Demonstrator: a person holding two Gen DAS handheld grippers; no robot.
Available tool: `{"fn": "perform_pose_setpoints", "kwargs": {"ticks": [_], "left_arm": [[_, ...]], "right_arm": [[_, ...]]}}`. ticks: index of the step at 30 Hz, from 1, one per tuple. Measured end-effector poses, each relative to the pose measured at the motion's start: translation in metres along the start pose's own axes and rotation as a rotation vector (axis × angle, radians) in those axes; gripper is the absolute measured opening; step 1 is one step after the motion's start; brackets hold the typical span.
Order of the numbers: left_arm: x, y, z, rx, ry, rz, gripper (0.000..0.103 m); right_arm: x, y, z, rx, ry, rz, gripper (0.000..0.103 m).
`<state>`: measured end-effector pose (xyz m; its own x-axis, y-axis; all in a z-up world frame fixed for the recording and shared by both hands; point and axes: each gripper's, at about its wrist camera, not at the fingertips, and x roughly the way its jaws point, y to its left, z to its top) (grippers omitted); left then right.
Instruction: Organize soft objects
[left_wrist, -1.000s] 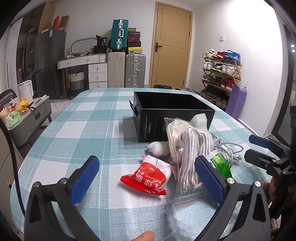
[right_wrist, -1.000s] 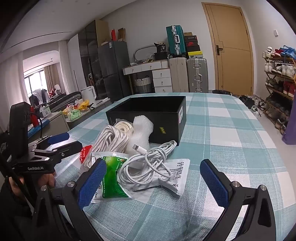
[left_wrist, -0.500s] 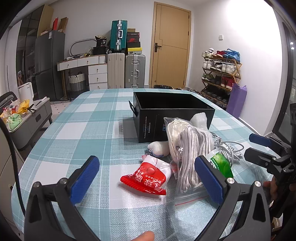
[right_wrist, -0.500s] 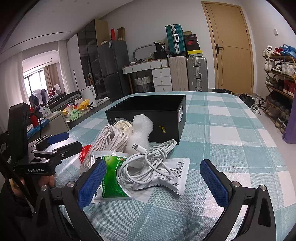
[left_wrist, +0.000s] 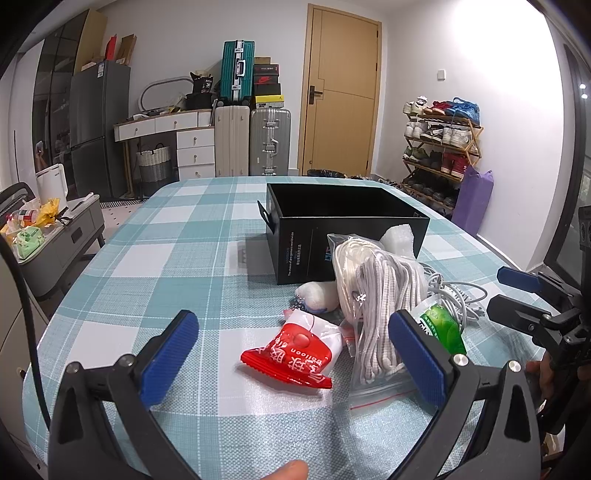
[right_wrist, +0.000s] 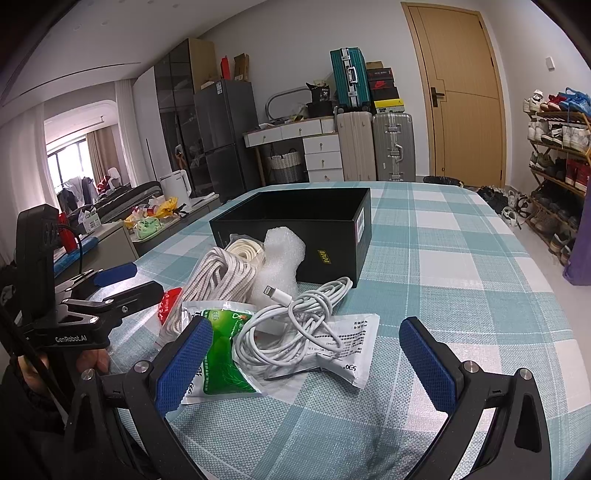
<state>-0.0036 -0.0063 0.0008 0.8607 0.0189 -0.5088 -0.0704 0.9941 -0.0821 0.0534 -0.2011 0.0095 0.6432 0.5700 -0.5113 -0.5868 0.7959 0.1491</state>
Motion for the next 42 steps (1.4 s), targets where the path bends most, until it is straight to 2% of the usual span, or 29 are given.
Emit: {"fn": "perform_pose_setpoints", "kwargs": {"ticks": [34,42], "left_arm": [[0.0005,-0.0002,-0.0005,0.0,-0.001,0.001,0.103],[0.0043,0.0027,0.0017,0.004,0.03,0.011,0.103]], "right_arm": [[-0.0001,0.0,0.0006,-0.001,0.004,-0.001,0.103],[0.0074,-0.0015,-0.0048,-0.001,0.031,-0.018,0.103]]}}
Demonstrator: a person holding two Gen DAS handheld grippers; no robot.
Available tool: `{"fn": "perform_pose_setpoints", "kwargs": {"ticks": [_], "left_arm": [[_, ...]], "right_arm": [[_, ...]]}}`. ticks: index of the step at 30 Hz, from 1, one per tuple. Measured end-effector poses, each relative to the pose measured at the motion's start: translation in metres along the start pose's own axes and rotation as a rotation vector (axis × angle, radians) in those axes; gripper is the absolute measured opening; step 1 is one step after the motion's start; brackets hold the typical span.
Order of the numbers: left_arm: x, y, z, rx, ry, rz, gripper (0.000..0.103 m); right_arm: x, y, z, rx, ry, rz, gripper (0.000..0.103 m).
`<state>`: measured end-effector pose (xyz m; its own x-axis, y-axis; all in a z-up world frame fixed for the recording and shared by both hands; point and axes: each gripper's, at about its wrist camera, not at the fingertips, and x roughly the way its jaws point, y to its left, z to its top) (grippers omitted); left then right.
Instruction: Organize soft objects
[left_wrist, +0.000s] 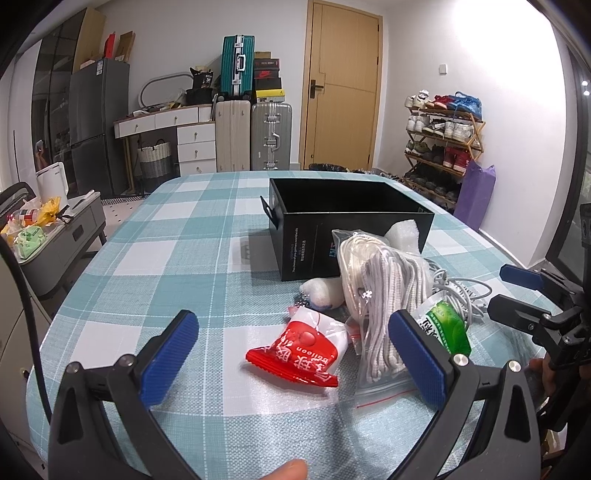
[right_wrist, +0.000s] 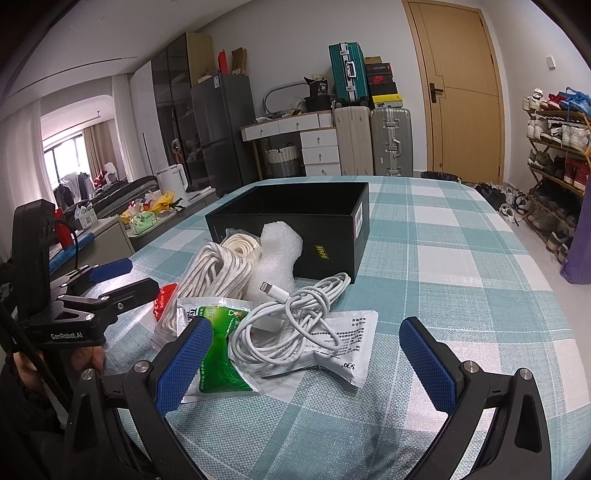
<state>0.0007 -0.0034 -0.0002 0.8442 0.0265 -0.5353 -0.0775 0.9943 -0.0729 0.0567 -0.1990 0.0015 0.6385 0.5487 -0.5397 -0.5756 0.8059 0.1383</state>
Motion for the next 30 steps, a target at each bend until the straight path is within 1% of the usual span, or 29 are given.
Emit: {"fn": "perform_pose_setpoints", "kwargs": {"ticks": [4,7,11,14,16,17,19,22,24,27,30], "left_arm": [[0.002,0.004,0.003,-0.005,0.014,0.004,0.103],[0.0,0.01,0.005,-0.021,-0.012,0.012,0.103],[0.002,0.015,0.01,-0.007,-0.003,0.027,0.103],[0.001,0.019,0.014,-0.015,-0.011,0.012,0.103],[0.002,0.019,0.016,-0.001,-0.004,0.002,0.103],[0.004,0.019,0.017,0.014,0.002,0.014,0.103],[0.006,0.019,0.019,0.028,0.011,0.026,0.103],[0.013,0.023,0.019,0.027,0.05,0.008,0.103],[0.016,0.023,0.017,0.038,0.07,0.002,0.103],[0.021,0.02,0.014,0.08,0.105,0.046,0.103],[0.023,0.017,0.011,0.107,0.126,0.032,0.103]], "right_arm": [[0.003,0.001,0.004,-0.009,0.031,-0.001,0.103],[0.0,0.004,0.006,-0.028,0.03,-0.015,0.103],[0.002,0.008,0.011,-0.04,0.055,-0.031,0.103],[0.006,0.008,0.017,-0.027,0.078,-0.04,0.103],[0.01,0.006,0.02,-0.009,0.096,-0.044,0.103],[0.012,0.005,0.022,-0.001,0.103,-0.044,0.102],[0.013,0.003,0.026,0.017,0.11,-0.043,0.098],[0.019,0.003,0.029,0.037,0.128,-0.046,0.093],[0.021,0.006,0.031,0.029,0.137,-0.047,0.093],[0.026,0.009,0.032,0.029,0.152,-0.049,0.093],[0.032,0.009,0.033,0.04,0.165,-0.047,0.093]]}}
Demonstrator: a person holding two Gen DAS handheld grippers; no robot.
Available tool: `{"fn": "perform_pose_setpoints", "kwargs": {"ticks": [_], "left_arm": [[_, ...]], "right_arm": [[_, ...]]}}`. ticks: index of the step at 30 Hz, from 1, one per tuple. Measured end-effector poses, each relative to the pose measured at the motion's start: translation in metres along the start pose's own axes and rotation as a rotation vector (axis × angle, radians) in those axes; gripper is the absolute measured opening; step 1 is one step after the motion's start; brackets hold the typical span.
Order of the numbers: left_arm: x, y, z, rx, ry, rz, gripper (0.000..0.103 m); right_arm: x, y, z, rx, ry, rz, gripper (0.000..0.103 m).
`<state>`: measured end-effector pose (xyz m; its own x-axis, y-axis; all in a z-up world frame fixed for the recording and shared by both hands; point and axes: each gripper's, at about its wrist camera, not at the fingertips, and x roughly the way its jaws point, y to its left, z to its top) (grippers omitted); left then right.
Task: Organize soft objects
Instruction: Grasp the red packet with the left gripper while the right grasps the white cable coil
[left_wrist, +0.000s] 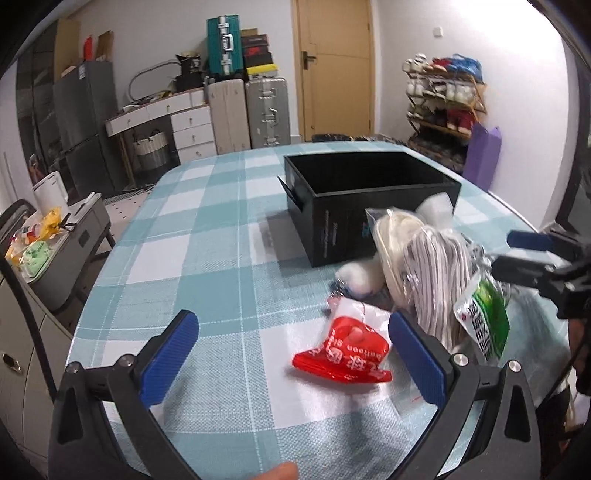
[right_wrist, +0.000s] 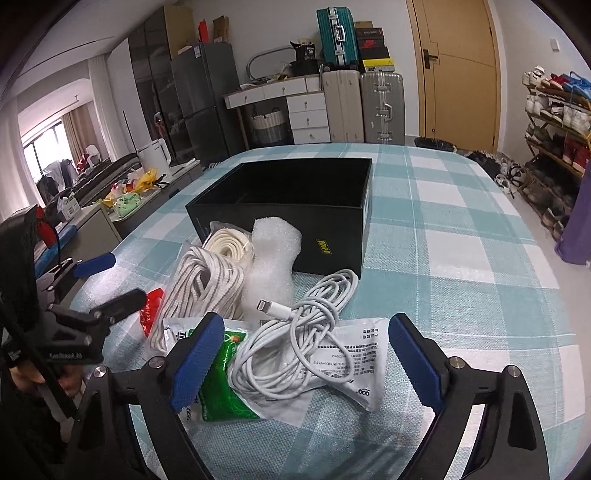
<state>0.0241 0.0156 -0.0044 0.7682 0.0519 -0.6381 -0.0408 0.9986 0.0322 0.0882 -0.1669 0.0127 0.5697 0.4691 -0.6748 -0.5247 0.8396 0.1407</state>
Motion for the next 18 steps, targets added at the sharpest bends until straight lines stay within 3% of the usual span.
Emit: {"fn": "perform_pose_setpoints", "kwargs": {"ticks": [9,18], "left_arm": [[0.009,-0.013,-0.006,0.066,0.052,-0.04,0.101],[0.015,-0.016,-0.01,0.07,0.092,-0.1,0.065]], "right_arm": [[0.009,-0.005,0.001,0.01,0.029,-0.054,0.087],[0.022,0.001,0.005,-0.021,0.07,0.002,0.068]]}}
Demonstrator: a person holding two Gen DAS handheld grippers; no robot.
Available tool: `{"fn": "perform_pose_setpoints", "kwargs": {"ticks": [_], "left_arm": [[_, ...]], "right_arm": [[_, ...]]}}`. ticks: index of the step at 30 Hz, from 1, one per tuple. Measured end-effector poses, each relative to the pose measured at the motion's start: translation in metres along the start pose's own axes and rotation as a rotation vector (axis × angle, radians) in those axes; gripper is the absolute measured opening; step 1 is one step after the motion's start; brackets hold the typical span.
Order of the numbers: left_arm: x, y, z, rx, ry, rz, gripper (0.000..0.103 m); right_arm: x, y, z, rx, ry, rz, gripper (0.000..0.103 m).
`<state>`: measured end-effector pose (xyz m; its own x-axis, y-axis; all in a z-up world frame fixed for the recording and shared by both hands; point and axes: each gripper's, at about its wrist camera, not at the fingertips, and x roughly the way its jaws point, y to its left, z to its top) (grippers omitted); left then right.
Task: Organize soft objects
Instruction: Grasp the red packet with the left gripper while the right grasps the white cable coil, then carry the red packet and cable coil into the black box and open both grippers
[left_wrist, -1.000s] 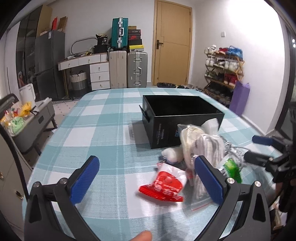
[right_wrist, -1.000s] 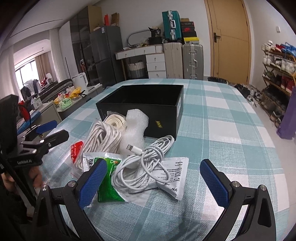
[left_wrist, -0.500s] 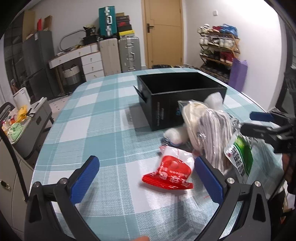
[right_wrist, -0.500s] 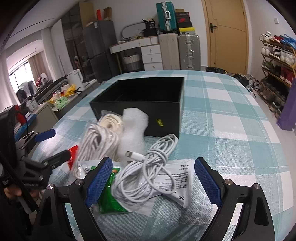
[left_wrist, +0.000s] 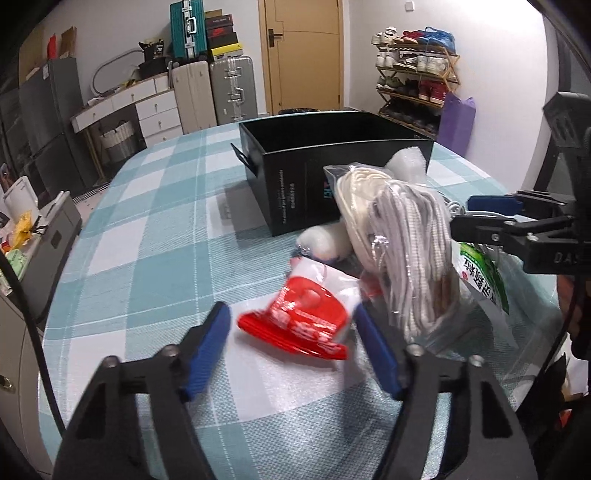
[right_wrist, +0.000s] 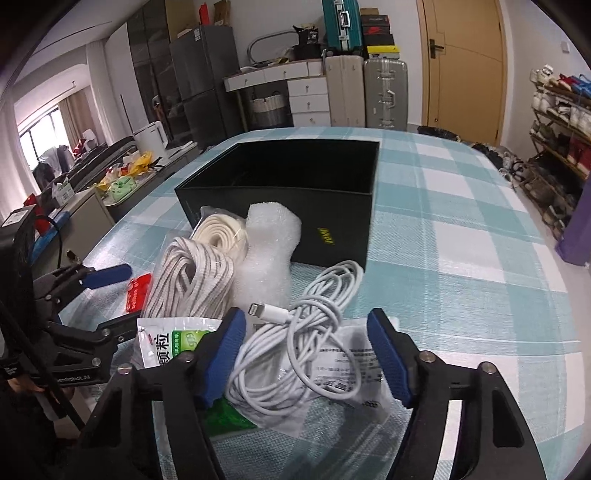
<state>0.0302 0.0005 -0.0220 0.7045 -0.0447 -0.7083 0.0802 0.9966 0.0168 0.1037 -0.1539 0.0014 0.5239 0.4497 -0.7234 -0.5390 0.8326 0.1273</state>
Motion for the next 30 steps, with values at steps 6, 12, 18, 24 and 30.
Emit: {"fn": "perform_pose_setpoints", "kwargs": {"ticks": [6,12,18,24,30], "left_arm": [[-0.001,0.0,-0.001,-0.017,-0.01,-0.037,0.054],[-0.002,0.001,-0.001,-0.02,-0.021,-0.041,0.051],[-0.003,0.006,-0.003,-0.042,-0.029,-0.035,0.051],[-0.007,0.018,-0.005,-0.11,-0.048,-0.027,0.05],[-0.017,0.02,-0.002,-0.119,-0.087,-0.025,0.05]], "right_arm": [[0.011,-0.007,0.001,0.049,0.025,0.063,0.068],[0.018,-0.01,0.001,0.067,0.038,0.113,0.062],[0.015,-0.009,0.0,0.052,0.013,0.13,0.05],[0.005,-0.008,-0.004,0.037,-0.033,0.126,0.049],[-0.012,-0.012,-0.006,0.042,-0.084,0.114,0.049]]}}
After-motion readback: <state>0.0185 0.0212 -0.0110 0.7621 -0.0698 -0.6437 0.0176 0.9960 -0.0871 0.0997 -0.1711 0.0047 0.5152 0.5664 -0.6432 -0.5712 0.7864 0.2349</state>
